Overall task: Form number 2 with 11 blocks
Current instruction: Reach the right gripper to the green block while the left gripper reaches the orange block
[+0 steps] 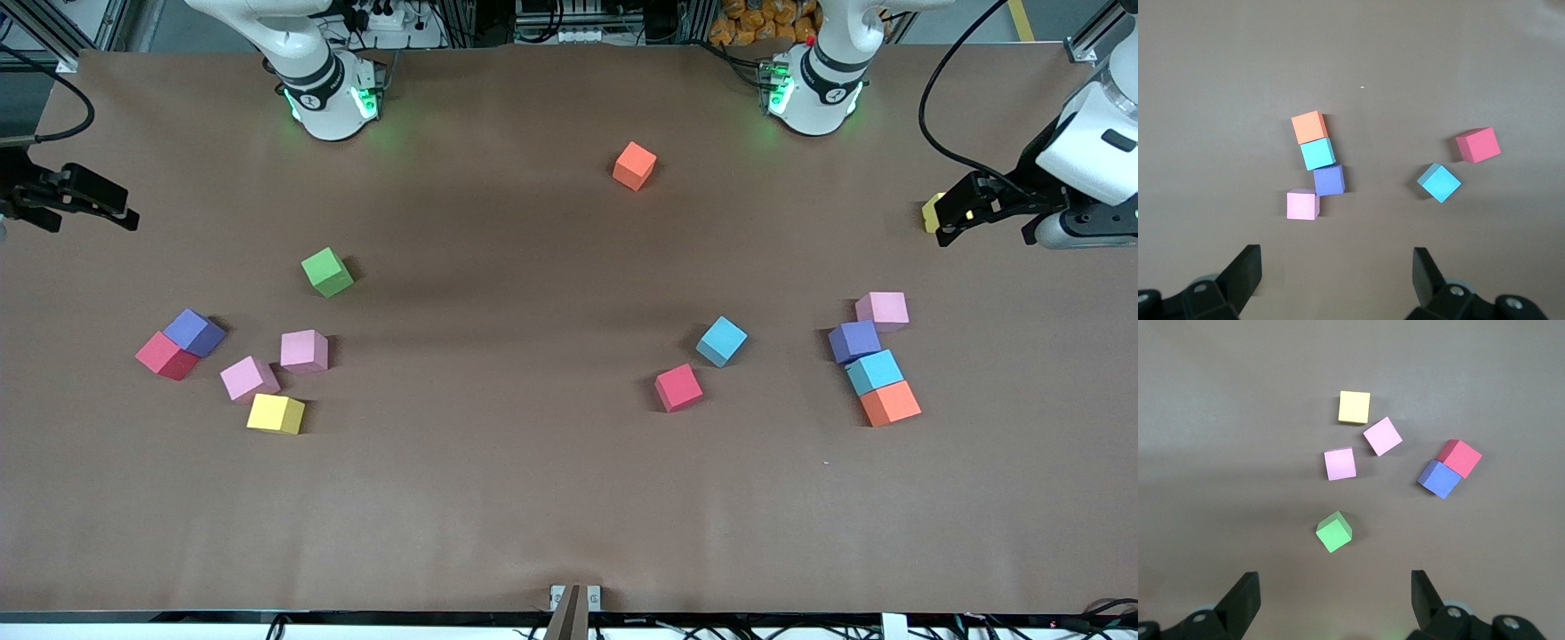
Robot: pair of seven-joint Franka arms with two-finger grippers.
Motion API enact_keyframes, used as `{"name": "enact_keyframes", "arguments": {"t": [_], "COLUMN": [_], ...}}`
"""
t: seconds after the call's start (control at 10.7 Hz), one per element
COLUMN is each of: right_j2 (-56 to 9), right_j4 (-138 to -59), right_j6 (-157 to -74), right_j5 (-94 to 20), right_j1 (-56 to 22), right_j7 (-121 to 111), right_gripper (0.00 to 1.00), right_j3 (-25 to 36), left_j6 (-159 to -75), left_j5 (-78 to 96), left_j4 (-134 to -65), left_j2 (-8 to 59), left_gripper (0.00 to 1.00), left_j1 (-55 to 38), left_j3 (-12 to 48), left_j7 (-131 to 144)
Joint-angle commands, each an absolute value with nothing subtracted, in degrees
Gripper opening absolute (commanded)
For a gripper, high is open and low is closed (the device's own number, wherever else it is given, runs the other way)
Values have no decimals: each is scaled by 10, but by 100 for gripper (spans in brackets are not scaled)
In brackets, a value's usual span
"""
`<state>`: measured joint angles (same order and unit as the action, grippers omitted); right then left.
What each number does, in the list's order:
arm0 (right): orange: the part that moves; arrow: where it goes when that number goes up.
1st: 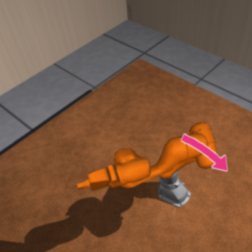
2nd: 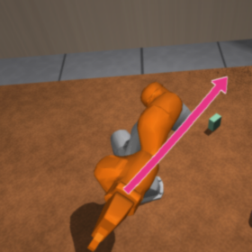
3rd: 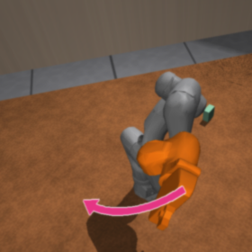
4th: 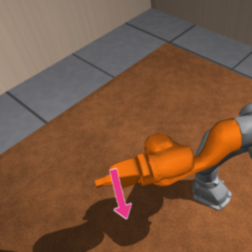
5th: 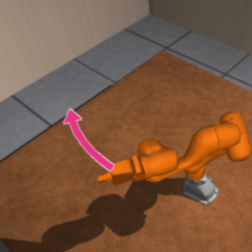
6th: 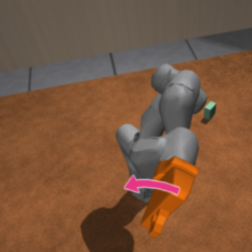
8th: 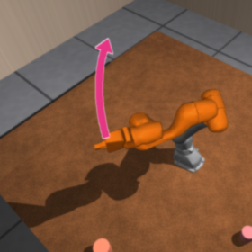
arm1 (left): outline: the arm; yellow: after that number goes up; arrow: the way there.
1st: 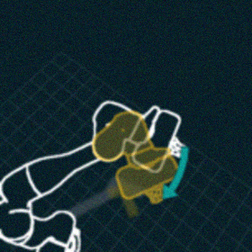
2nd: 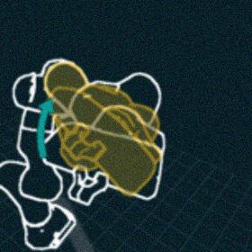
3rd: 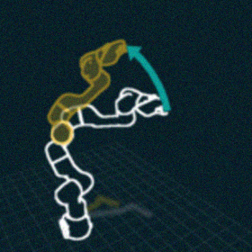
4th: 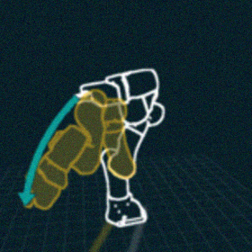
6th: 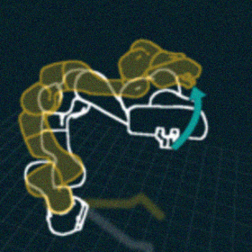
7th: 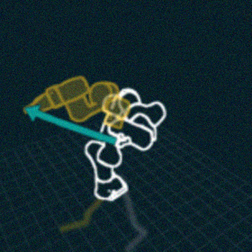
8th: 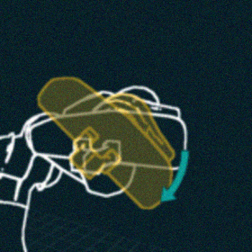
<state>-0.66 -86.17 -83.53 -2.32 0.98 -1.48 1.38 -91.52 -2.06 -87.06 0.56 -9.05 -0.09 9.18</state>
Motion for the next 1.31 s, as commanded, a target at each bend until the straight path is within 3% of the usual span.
{"name": "enact_keyframes", "arguments": {"t": [0.0,0.28,0.47,0.75,1.03,1.22], "right_j2": [-15,-14,-22,-102,-198,-187], "right_j4": [-848,-847,-850,-853,-858,-972], "right_j6": [-825,-824,-826,-845,-904,-967], "right_j5": [-15,-17,-17,-25,-25,-49], "right_j1": [22,22,19,11,-1,-15], "right_j7": [-5,-5,-6,-4,-31,-36], "right_gripper": [100,100,100,100,100,100], "right_j3": [3,3,3,2,2,0], "left_j6": [-915,-913,-921,-1010,-1112,-1172], "left_j5": [-17,-7,6,57,59,110], "left_j4": [-880,-893,-970,-1106,-1219,-1290], "left_j2": [-5,-5,-11,-12,-4,-1], "left_gripper": [100,100,100,100,100,100], "left_j1": [-99,-103,-142,-179,-190,-191], "left_j3": [-9,-6,-1,2,85,130], "left_j7": [97,94,108,139,317,362]}}
